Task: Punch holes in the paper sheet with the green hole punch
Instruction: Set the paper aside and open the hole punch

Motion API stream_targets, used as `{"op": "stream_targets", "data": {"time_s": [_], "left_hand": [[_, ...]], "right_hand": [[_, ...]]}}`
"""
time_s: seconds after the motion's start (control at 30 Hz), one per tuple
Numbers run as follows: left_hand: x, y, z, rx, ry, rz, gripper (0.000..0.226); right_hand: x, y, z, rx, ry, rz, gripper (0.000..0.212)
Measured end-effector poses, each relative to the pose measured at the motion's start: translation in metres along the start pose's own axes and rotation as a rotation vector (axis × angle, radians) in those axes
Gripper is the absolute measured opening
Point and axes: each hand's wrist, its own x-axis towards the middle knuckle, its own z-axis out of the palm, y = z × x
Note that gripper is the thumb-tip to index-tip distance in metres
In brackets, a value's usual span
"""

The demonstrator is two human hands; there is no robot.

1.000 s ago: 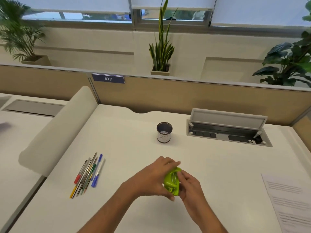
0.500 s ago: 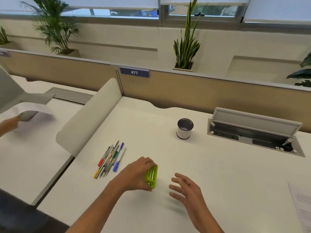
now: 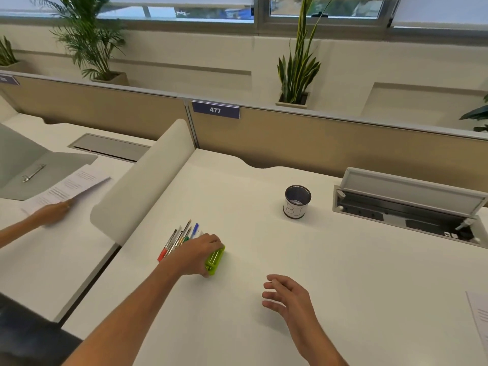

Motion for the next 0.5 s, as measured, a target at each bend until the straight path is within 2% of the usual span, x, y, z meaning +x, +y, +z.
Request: {"op": "stream_targets", "data": {"time_s": [0.07,0.17,0.37,0.5], "left_hand": [[0.004,0.004,0.002,0.021,-0.027,0.008,0.092],[0.009,0.007,0.006,0.040,-0.059,0.006,0.093],[0.014,0.001,0.013,0.055,-0.058,-0.026,0.096],[0.016,-0.004,0.016,0.061,-0.054,-0.030,0.096]], "right_hand": [[0.007,0.004,0.015,-0.105,0.043,-0.013,0.013],[0.021,0.013,0.043,-0.404,0.072,-0.096,0.016],[0.042,0.034,0.078,-1.092,-0.050,-0.338,0.054],[0.053,0.044,0.087,-1.443,-0.154,-0.371,0.070]]}}
